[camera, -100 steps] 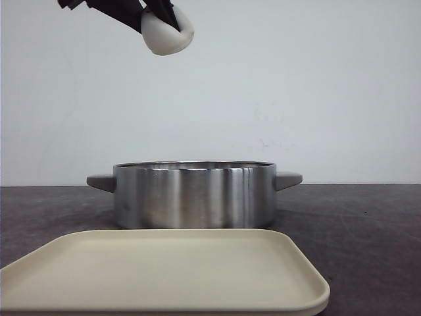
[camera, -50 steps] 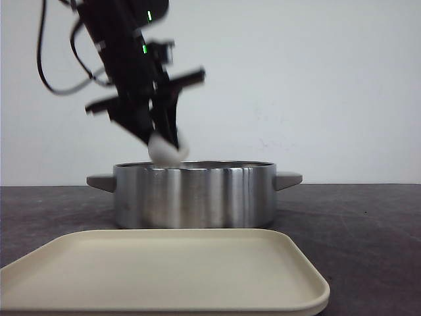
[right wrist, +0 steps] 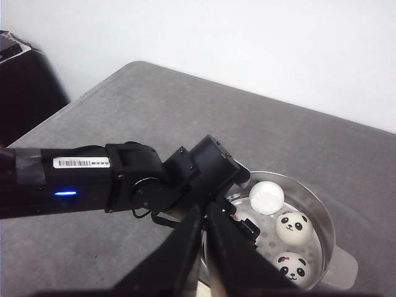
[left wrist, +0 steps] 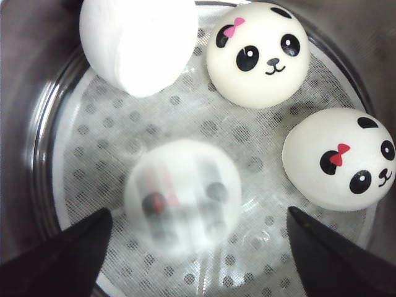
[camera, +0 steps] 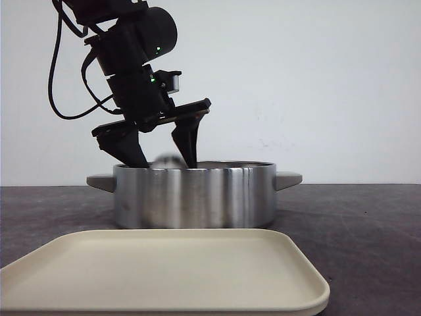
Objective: Steam buns
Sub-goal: 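Open the left gripper to release the bun and withdraw upward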
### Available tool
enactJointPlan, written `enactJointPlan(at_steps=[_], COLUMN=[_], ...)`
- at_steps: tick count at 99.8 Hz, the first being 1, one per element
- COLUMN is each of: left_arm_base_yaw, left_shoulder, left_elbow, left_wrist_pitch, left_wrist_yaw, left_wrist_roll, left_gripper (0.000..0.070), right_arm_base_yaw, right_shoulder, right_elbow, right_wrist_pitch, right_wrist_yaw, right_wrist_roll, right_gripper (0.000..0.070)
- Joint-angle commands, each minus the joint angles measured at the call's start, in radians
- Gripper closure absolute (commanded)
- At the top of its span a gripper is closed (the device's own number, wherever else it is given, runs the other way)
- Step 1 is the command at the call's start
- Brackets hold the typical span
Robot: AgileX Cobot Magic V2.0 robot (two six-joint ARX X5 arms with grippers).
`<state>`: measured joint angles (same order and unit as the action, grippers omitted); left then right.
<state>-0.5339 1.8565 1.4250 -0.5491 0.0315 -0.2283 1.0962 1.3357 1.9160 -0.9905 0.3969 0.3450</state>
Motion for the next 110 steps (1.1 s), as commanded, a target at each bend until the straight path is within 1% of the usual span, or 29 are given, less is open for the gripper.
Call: enactJointPlan(at_steps=[1,14,18,25,36,44,54,61,65,72,77,88,97,101,110], left_arm_base_yaw=[-0.003,-0.003,-0.003,-0.003,-0.003,-0.003,-0.003,-0.003,-0.003,-0.003,-0.003,-0.003,-0.003,-0.003,-0.003], left_shoulder=[0.021,0.021,0.019,0.004,-0.075,-0.161,-0.282,-0.384,-0.438,-0.527,-0.583,-0.685,-0.750,-0.776,-0.835], left_elbow=[0.030,0.033,0.044,0.059,0.059,0.059,0.059,0.059,0.059,0.059,0.059,0.058,0.054,0.049,0.020], left_wrist_pitch=[-0.004,-0.029,-0.059,-0.091,-0.100,-0.083,-0.069,-0.058,-0.055,-0.058,-0.070,-0.124,-0.183,-0.212,-0.254], left_wrist_yaw=[0.003,0.003,0.004,0.003,-0.008,-0.010,-0.010,-0.015,-0.023,-0.047,-0.068,-0.092,-0.092,-0.092,-0.091], left_wrist_roll=[0.002,0.000,-0.002,-0.001,0.000,0.000,0.000,0.001,0.005,0.020,0.037,0.064,0.099,0.121,0.143], left_gripper=[0.0137,0.0139,0.0147,0.0167,0.0275,0.0323,0.0372,0.0459,0.0529,0.0646,0.0699,0.0700,0.0700,0.0700,0.0700], right_arm_base_yaw=[0.014,0.014,0.014,0.014,0.014,0.014,0.014,0.014,0.014,0.014,0.014,0.014,0.012,0.010,0.007], right_shoulder=[0.010,0.010,0.010,0.010,0.010,0.010,0.008,0.008,0.008,0.008,0.008,0.008,0.008,0.008,0.008], right_elbow=[0.021,0.021,0.021,0.021,0.017,0.000,-0.033,-0.054,-0.069,-0.104,-0.132,-0.212,-0.298,-0.340,-0.438], right_wrist_pitch=[0.009,0.008,0.005,-0.009,-0.045,-0.060,-0.065,-0.060,-0.048,-0.010,0.024,0.134,0.253,0.316,0.494], right_wrist_yaw=[0.005,0.005,0.005,0.040,0.154,0.210,0.241,0.243,0.248,0.257,0.257,0.253,0.221,0.188,0.072], right_wrist_roll=[0.007,0.007,0.007,0.006,0.000,0.000,0.000,0.000,0.000,0.000,0.000,0.000,-0.002,-0.017,-0.089], right_gripper=[0.0694,0.0694,0.0694,0.0694,0.0693,0.0693,0.0692,0.0692,0.0692,0.0692,0.0692,0.0692,0.0691,0.0691,0.0691])
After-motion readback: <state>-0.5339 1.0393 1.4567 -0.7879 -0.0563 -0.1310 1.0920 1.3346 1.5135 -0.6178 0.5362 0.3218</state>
